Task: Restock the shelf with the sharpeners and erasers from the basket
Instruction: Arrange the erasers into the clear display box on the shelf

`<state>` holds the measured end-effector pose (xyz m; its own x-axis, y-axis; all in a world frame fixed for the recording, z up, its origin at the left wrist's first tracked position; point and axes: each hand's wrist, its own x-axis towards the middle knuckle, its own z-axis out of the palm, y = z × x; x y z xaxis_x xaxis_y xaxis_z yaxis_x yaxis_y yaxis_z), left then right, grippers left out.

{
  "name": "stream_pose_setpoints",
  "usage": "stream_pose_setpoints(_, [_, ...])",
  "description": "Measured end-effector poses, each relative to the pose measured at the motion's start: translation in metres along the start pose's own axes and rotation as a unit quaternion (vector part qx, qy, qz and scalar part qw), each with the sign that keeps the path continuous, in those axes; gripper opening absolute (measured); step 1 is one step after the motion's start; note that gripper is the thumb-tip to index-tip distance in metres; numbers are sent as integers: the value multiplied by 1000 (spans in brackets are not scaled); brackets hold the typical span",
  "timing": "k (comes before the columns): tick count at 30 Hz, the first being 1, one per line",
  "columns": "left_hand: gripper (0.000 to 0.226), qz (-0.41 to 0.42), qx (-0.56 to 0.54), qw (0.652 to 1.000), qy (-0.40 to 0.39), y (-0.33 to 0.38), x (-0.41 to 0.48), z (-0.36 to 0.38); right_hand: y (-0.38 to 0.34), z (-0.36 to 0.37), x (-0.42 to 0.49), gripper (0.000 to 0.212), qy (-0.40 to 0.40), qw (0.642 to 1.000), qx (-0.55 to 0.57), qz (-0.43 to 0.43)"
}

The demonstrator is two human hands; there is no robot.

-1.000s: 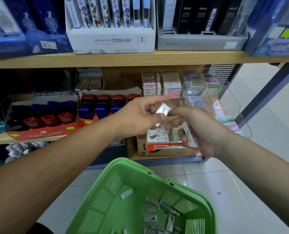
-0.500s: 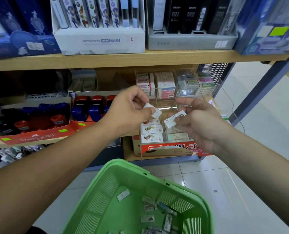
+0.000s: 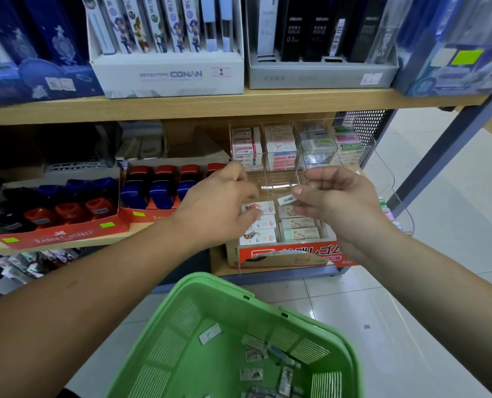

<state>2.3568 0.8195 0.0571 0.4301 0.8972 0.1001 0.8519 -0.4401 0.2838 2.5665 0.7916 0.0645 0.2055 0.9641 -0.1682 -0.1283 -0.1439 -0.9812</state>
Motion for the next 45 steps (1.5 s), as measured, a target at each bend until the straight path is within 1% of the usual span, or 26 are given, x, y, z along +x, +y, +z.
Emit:
stream_pose_setpoints(2, [48, -11, -17, 999, -29, 1, -1, -1, 2, 1, 0, 31, -10, 1000, 0, 0])
stream_pose_setpoints(4, [49, -31, -38, 998, -47, -1, -1, -3, 5, 2, -1, 32, -17, 1000, -3, -5])
stream_pose_setpoints(6, [46, -25, -53, 998, -25, -4, 0, -4, 7, 2, 0, 35, -19, 1000, -13, -16])
stream_pose_setpoints(8, [40, -9, -133, 991, 24, -6, 0, -4, 8, 3, 1, 38, -26, 999, -27, -27])
stream_pose_setpoints(10, [30, -24, -260, 964, 56, -1, -1, -6, 7, 6, 2, 42, -39, 997, -45, -41])
stream_pose_setpoints(11, [28, -36, -311, 948, 58, 3, -2, -6, 6, 7, 2, 45, -50, 996, -54, -49])
stream_pose_setpoints(12, [25, -38, -338, 939, 58, 7, -1, -7, 5, 9, 1, 47, -62, 995, -61, -56])
stream_pose_setpoints(14, [21, -29, -348, 935, 54, 13, 1, -9, 2, 11, 0, 50, -72, 994, -60, -63])
stream_pose_setpoints(15, [22, -33, -358, 932, 47, 14, 2, -11, 1, 13, -1, 50, -68, 995, -43, -60])
stream_pose_setpoints(17, [32, -50, -392, 918, 17, 12, 5, -16, 2, 15, 2, 41, -48, 998, 30, -31])
stream_pose_setpoints(19, [31, -61, -414, 908, -23, 12, 6, -19, 3, 16, 5, 29, -43, 995, 93, 10])
stream_pose_setpoints(20, [26, -66, -425, 902, -35, 13, 7, -20, 4, 17, 5, 25, -53, 994, 91, 23])
stream_pose_setpoints(22, [20, -84, -465, 881, -39, 15, 8, -20, 6, 19, 5, 22, -78, 997, 19, 12])
stream_pose_setpoints(23, [20, -95, -480, 871, -34, 15, 9, -21, 7, 21, 4, 22, -86, 996, -15, -3])
stream_pose_setpoints(24, [23, -100, -482, 870, -26, 14, 10, -20, 7, 22, 4, 22, -90, 995, -32, -13])
stream_pose_setpoints(25, [28, -95, -466, 880, -12, 12, 11, -21, 7, 23, 4, 22, -92, 995, -40, -19])
stream_pose_setpoints(26, [34, -77, -433, 898, 10, 8, 12, -22, 7, 23, 4, 21, -94, 994, -55, -27])
stream_pose_setpoints(28, [41, -13, -359, 933, 34, 2, 12, -26, 6, 20, 4, 23, -102, 989, -100, -43])
stream_pose_setpoints(30, [34, 47, -291, 955, 23, -1, 12, -31, 4, 17, 4, 21, -109, 987, -109, -39])
stream_pose_setpoints(32, [23, 75, -224, 971, 18, -4, 11, -33, 2, 16, 5, 19, -104, 989, -105, -29])
stream_pose_setpoints(34, [22, 59, -197, 978, 18, -4, 10, -36, 1, 17, 7, 19, -87, 992, -82, -27])
stream_pose_setpoints(36, [20, 14, -184, 982, 30, -5, 12, -41, 1, 18, 10, 14, -46, 995, -77, -50])
stream_pose_setpoints(38, [19, -24, -126, 991, 32, -9, 20, -46, 1, 17, 15, 10, -7, 995, -78, -66])
stream_pose_setpoints(41, [14, -38, -49, 998, -28, -9, 39, -44, 2, 13, 18, 13, -2, 997, -61, -52])
stream_pose_setpoints(43, [11, -48, -53, 995, -69, -9, 49, -38, 2, 11, 18, 15, -9, 996, -70, -48])
stream_pose_setpoints(45, [9, -56, -88, 990, -99, -11, 56, -33, 2, 7, 17, 16, -14, 996, -81, -44])
